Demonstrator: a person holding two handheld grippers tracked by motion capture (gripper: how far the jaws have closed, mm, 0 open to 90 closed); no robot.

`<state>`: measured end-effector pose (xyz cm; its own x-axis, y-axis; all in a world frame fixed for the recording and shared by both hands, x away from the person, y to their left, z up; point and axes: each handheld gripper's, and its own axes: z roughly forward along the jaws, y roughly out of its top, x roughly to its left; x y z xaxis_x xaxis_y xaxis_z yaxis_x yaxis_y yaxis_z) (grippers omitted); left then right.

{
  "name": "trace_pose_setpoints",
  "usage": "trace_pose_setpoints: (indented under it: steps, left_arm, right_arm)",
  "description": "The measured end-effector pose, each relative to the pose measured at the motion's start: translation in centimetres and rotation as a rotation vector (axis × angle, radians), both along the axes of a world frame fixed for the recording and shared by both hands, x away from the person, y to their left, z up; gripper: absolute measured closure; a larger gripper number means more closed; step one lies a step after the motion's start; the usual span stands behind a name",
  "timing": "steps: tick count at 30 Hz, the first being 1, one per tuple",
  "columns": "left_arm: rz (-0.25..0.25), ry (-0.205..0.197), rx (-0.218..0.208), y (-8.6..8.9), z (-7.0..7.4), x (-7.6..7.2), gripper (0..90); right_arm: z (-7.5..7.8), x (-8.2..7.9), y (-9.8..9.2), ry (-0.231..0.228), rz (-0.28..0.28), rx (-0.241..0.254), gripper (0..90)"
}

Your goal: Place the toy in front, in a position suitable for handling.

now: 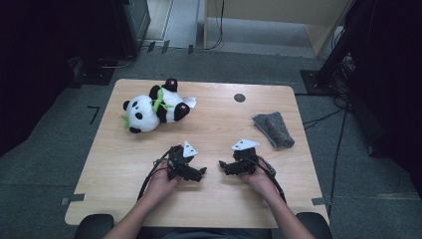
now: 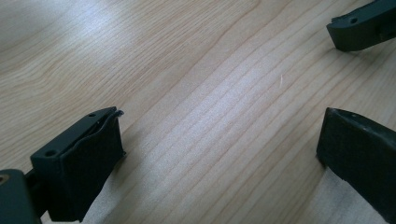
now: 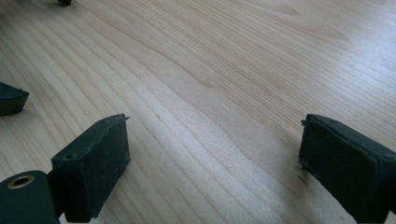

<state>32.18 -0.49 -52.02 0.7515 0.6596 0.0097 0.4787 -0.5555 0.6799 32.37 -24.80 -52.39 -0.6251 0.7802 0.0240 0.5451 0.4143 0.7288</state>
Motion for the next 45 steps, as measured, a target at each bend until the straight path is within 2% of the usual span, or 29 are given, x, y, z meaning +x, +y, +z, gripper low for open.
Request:
trace_pose_setpoints:
  steps: [32,37,39,41,45]
  left_arm:
    - [0.013,0.000,-0.001,-0.01,0.00,-0.12,0.0]
    - [-0.003,-0.002,0.000,-0.04,0.02,-0.21,0.2]
    - [-0.010,-0.014,-0.015,0.00,0.08,-0.31,4.8]
    - [-0.017,-0.021,-0.027,0.08,0.14,-0.37,13.8]
    - [-0.017,-0.020,-0.028,0.10,0.15,-0.33,14.4]
  right_arm:
    - [0.00,-0.06,0.06,0.000,-0.010,0.000,8.1]
    - [0.00,-0.03,0.08,0.001,-0.011,-0.001,7.8]
    - [-0.01,-0.01,0.08,-0.001,-0.009,-0.001,7.8]
    - [-0.01,0.00,0.08,-0.002,-0.009,-0.001,7.8]
    - [0.00,0.02,0.07,-0.002,-0.009,-0.002,7.9]
